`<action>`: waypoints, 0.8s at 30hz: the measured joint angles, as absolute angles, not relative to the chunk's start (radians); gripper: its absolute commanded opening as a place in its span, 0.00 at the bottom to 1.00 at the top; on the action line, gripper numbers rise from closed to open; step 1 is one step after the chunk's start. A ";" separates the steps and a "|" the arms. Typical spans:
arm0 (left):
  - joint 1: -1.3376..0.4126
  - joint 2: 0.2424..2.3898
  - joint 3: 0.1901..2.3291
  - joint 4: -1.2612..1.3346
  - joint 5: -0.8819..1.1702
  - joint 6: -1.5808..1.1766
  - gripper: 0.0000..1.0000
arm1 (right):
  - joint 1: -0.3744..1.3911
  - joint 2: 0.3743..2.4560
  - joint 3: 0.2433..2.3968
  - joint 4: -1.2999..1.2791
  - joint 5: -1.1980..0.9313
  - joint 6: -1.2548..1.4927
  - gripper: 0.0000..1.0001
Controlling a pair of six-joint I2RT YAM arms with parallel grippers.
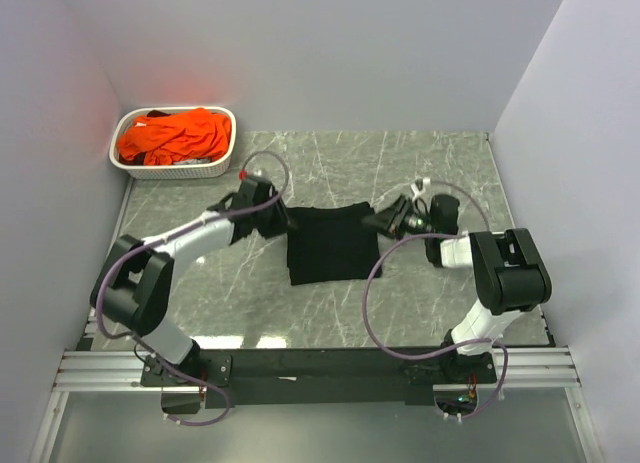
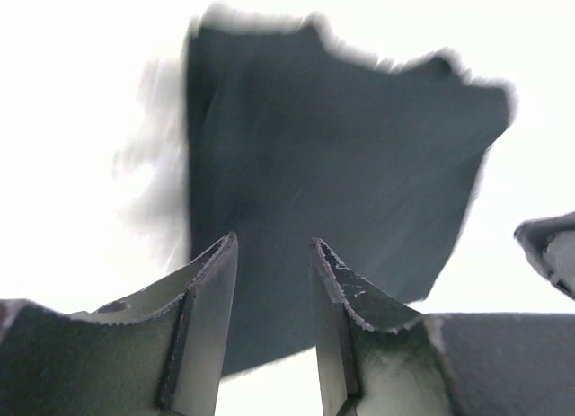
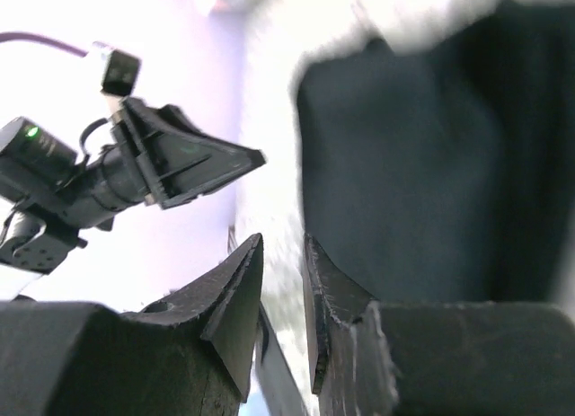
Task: Fold and stack the t-shirts
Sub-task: Fold the tshirt
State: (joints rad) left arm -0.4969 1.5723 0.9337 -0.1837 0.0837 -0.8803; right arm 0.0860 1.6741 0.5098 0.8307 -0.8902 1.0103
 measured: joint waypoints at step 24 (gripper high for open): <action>-0.372 2.013 1.274 -0.108 0.219 -0.855 0.42 | 0.082 2.161 0.914 0.836 -0.806 1.114 0.31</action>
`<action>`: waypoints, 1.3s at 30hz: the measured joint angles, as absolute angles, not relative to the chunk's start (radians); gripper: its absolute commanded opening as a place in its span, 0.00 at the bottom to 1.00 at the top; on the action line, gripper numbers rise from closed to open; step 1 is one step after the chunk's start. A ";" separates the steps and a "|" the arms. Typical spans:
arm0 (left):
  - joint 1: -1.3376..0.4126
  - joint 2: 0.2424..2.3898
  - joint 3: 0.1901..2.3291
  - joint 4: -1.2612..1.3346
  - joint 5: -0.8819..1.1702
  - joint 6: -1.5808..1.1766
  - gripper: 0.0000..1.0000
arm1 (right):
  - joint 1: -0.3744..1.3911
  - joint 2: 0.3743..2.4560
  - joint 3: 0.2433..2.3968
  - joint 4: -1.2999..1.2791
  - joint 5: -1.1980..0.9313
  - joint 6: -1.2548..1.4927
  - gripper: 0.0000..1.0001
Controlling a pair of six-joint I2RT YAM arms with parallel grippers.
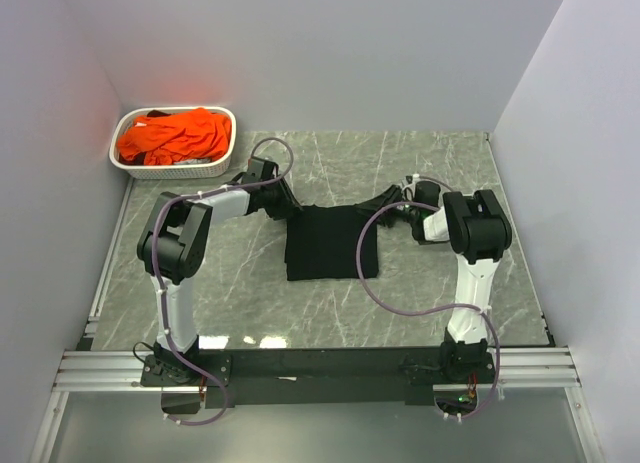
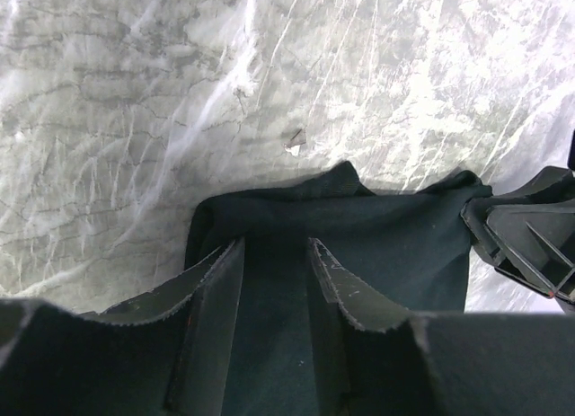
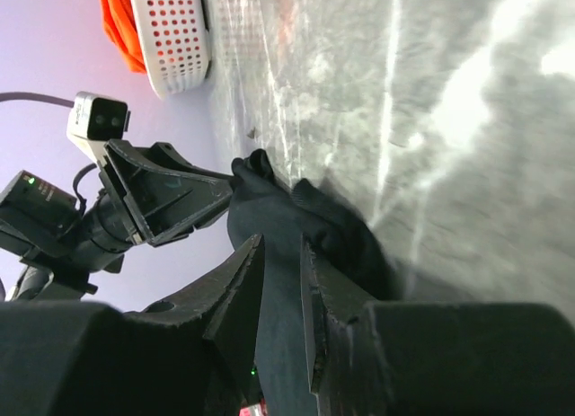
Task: Fold and stack the t-shirts
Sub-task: Fold the tshirt
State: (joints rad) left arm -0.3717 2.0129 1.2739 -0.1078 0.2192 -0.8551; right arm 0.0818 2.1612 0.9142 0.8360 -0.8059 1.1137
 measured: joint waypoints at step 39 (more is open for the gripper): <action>-0.505 1.273 0.820 -0.527 -0.041 -0.794 0.81 | 0.226 1.303 0.594 -0.139 -0.379 0.537 0.57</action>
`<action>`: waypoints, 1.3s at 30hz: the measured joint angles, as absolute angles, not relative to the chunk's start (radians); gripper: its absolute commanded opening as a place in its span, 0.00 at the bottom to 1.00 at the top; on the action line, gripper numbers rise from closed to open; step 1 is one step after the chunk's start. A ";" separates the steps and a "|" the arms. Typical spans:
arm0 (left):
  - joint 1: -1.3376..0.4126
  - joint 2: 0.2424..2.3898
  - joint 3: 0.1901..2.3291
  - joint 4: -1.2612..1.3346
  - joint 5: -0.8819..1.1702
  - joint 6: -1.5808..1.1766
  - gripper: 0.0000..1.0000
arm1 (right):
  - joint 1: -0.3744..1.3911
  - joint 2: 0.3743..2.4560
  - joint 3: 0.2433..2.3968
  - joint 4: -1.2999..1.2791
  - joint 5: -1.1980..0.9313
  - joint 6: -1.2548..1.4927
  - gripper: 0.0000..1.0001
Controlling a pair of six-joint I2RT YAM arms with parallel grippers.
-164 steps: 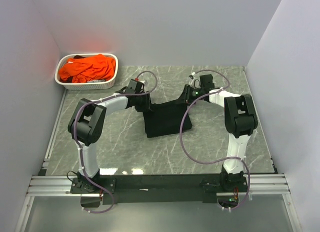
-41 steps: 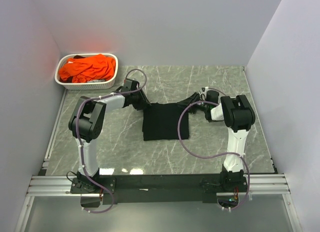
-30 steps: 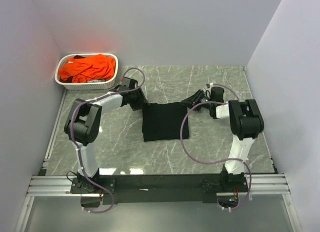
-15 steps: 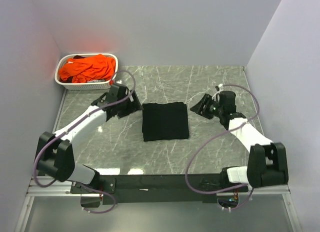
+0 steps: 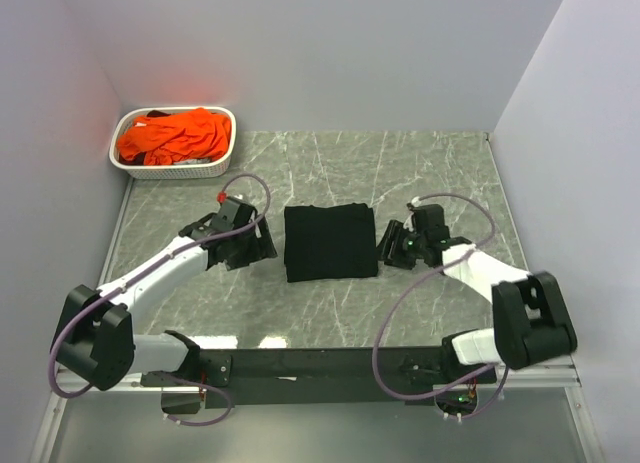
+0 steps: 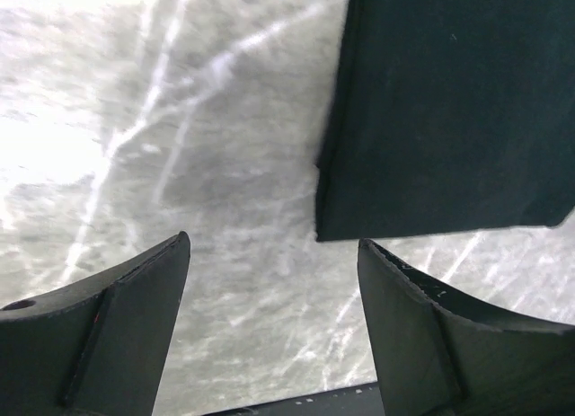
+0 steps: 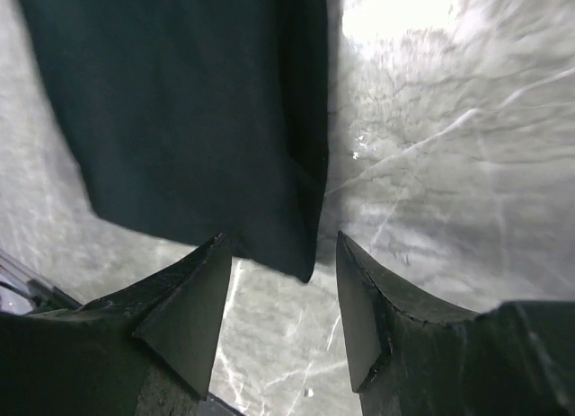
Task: Fold and stack the t-shirts
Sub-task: Fold the tshirt, then neatly place the folded tshirt to the corner
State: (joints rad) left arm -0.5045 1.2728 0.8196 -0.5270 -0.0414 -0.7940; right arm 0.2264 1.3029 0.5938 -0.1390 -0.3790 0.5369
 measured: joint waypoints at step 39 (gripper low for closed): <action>-0.101 1.325 0.949 -0.489 0.037 -0.561 0.79 | -0.209 1.828 1.226 -0.324 -0.164 0.390 0.07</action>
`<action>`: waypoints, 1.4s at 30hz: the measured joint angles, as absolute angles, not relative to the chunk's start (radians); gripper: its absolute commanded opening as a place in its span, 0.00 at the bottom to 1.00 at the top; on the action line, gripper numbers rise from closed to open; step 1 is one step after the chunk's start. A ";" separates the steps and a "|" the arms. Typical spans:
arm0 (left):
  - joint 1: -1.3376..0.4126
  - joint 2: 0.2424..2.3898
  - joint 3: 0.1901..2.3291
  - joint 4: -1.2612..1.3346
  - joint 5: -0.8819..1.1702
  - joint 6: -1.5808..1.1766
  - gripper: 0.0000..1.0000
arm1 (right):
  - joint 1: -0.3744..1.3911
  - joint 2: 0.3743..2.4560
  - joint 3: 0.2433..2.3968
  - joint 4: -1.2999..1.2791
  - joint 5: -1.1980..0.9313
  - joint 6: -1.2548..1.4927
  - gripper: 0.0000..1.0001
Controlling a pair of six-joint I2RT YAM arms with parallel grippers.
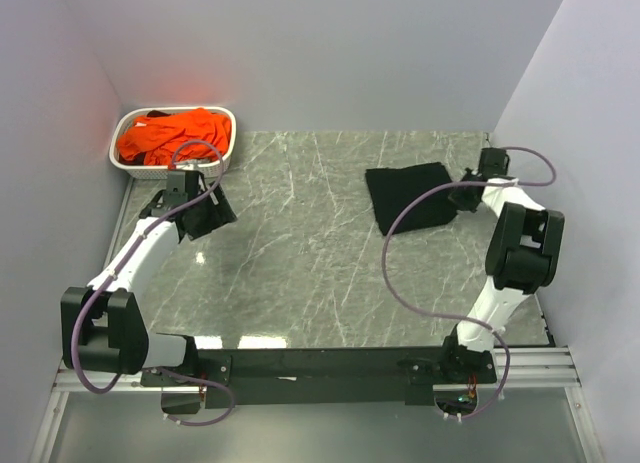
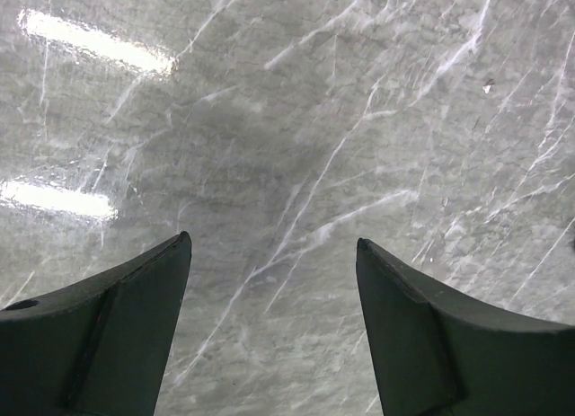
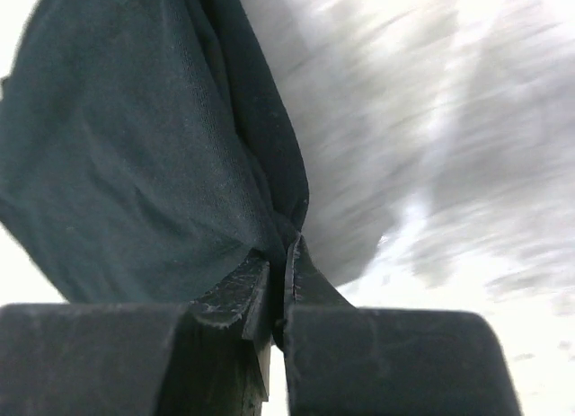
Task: Fold and stack the t-shirts
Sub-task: Neatly place the folded tshirt to the corner
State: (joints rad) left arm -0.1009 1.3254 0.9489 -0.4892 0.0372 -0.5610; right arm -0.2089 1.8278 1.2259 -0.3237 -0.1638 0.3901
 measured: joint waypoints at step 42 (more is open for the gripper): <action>-0.013 1.271 0.903 -0.452 0.172 -0.566 0.82 | -0.077 1.537 0.532 0.289 -0.043 1.384 0.61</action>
State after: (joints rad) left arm -0.0128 1.2709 0.9031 -0.4522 0.1722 -0.5659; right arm -0.0769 1.5368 0.5323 0.2893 -0.0425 1.3838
